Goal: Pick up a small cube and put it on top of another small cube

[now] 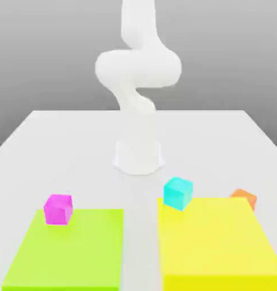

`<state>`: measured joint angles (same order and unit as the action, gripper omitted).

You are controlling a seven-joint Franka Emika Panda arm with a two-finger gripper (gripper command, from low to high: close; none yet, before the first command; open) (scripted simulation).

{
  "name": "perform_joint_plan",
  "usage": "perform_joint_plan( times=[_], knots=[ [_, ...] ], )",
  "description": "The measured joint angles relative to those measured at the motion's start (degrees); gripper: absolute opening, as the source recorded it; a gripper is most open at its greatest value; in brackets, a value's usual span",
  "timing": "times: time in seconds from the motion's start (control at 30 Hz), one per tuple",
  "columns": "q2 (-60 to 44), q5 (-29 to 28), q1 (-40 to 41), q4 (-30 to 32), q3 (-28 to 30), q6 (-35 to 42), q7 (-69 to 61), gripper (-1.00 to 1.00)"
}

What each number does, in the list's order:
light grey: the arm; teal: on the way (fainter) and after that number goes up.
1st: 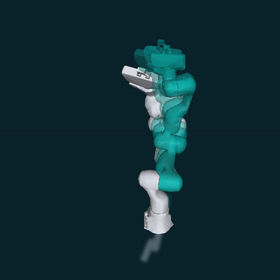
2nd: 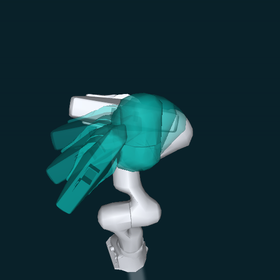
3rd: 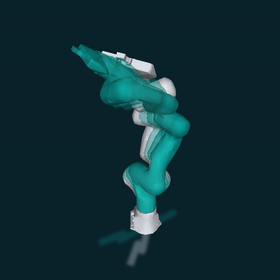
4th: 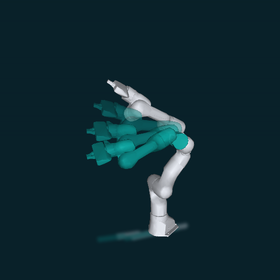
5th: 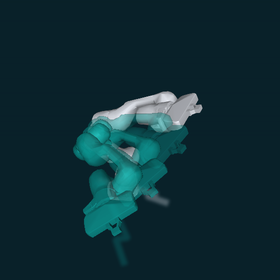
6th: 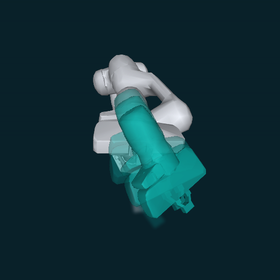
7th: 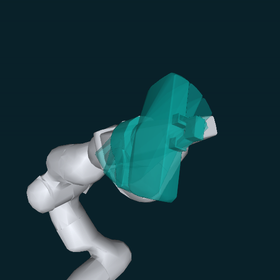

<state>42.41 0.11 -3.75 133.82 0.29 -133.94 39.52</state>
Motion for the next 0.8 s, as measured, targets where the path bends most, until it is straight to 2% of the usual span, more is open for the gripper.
perform_joint_plan(
  times=[0.4, 0.8],
  knots=[
    [-16.6, 0.6, -18.1, 9.9, 1.2, -10.5, -30.7, 0.0],
    [-32.9, 2.0, -32.6, 19.7, -1.2, -20.9, -61.5, 0.0]
  ],
)
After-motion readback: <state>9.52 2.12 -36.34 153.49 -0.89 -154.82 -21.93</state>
